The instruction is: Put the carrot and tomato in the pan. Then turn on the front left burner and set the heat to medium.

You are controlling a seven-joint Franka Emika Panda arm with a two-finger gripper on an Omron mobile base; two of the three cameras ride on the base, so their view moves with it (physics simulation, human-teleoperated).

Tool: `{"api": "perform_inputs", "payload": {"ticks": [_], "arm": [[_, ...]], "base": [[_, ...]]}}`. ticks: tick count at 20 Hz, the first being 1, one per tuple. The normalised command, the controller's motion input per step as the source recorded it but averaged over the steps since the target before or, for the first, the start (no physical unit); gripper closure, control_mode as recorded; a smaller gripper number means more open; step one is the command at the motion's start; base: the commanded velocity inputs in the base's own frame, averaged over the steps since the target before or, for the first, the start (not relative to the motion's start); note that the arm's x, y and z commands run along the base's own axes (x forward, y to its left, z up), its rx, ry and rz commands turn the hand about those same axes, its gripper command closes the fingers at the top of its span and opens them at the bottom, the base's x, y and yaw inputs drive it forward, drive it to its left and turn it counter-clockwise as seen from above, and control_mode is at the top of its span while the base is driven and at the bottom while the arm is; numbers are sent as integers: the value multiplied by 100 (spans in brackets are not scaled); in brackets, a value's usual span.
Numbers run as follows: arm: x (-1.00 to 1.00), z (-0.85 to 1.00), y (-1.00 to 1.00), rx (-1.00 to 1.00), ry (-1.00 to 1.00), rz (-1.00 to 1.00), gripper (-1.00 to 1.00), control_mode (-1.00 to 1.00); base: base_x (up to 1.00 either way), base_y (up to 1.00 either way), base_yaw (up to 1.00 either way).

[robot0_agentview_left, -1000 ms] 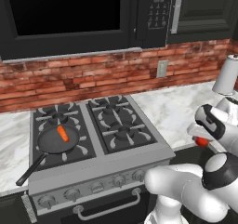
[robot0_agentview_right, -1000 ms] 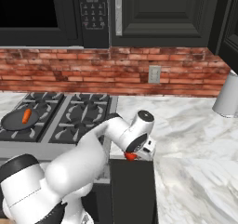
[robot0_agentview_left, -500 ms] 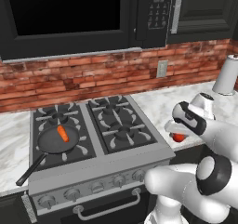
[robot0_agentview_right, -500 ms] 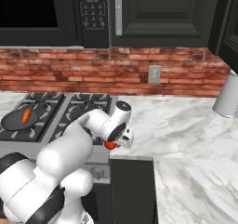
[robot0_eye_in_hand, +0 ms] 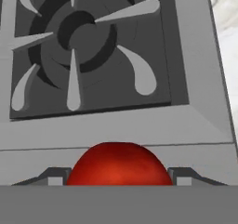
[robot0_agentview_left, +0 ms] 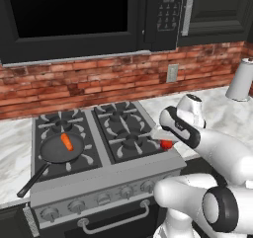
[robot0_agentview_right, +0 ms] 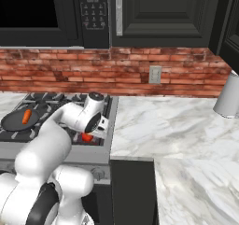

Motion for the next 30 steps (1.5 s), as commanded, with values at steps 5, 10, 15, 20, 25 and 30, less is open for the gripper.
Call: {"api": "perform_inputs", "payload": {"ticks": [5,10,15,20,25,30], "arm": [[0,23,97,0,-1,6,100,-100],[0,29,94,0,-2,5,100,-100],[0,44,89,0,-2,4,100,-100],[0,41,92,0,-2,4,100,-100],[0,36,92,0,-2,4,100,-100],[7,9,79,0,0,2,100,-100]], "base": [[0,0,0],[0,0,0],[0,0,0],[0,0,0],[0,0,0],[0,0,0]]}}
